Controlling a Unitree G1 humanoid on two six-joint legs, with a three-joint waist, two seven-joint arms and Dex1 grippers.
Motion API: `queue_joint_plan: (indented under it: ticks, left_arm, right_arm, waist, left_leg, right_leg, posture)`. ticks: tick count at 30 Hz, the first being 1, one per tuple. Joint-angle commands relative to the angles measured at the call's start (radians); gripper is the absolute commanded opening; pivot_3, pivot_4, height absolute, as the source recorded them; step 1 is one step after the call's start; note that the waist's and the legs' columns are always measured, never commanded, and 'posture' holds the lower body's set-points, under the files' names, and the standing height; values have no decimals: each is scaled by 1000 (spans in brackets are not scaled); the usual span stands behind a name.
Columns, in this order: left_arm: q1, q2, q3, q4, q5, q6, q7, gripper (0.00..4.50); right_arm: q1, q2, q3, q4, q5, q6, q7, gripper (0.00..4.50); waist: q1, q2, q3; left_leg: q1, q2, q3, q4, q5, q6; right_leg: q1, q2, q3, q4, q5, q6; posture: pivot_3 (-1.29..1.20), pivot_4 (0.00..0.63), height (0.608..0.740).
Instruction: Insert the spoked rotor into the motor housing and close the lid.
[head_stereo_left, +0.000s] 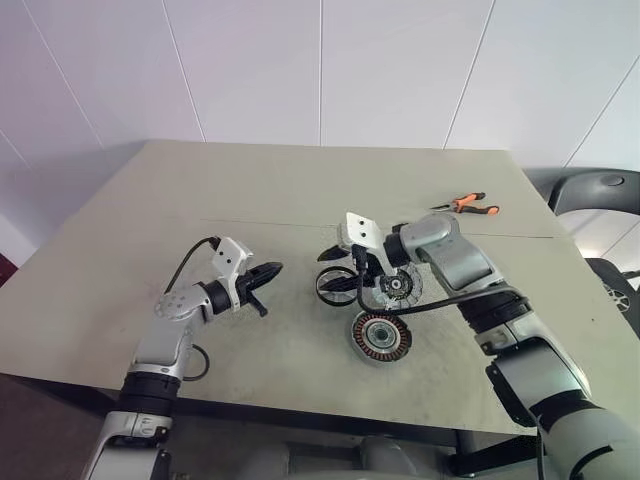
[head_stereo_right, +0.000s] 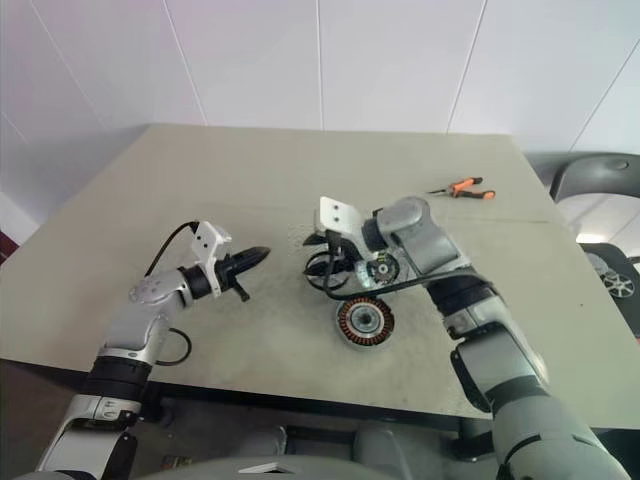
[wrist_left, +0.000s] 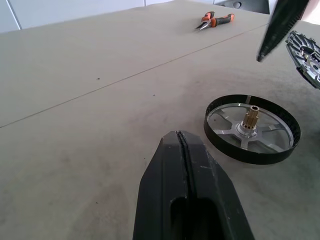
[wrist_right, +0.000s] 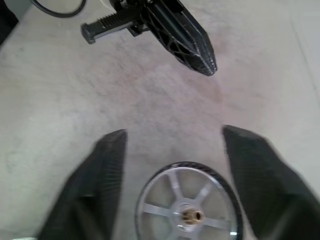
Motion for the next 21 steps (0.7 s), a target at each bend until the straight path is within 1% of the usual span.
queue_joint_plan:
  ticks: [1, 5, 14, 21]
  left_arm:
    - [-15, -2, 17, -8, -14, -19, 7, 0]
    - [-18, -5, 16, -2, -12, -23, 12, 0]
    - [-12, -11, 18, -5, -11, -28, 25, 0]
    - [-11, -13, 17, -7, -12, -30, 32, 0]
  right_arm:
    - [-42, 18, 10, -4, -26, -33, -3, 4481]
    - [-48, 18, 49, -18, -35, -25, 68, 4481]
    - [-52, 49, 104, 95, -157, -125, -10, 4481]
    - [-57, 61, 122, 186, -221, -195, -28, 4481]
  waist:
    - [-1, 0, 0]
    - [-2, 0, 0]
    - [-2, 0, 0]
    - [-2, 0, 0]
  left_leg:
    - [0, 0, 0, 0, 0, 0]
    - [0, 0, 0, 0, 0, 0]
    - [0, 0, 0, 0, 0, 0]
    - [0, 0, 0, 0, 0, 0]
  right_leg:
    - [0, 0, 0, 0, 0, 0]
    - [0, 0, 0, 0, 0, 0]
    - [0, 0, 0, 0, 0, 0]
    - [0, 0, 0, 0, 0, 0]
  posture:
    - [0, 0, 740]
    - [0, 0, 740]
    - [0, 0, 740]
    - [0, 0, 740]
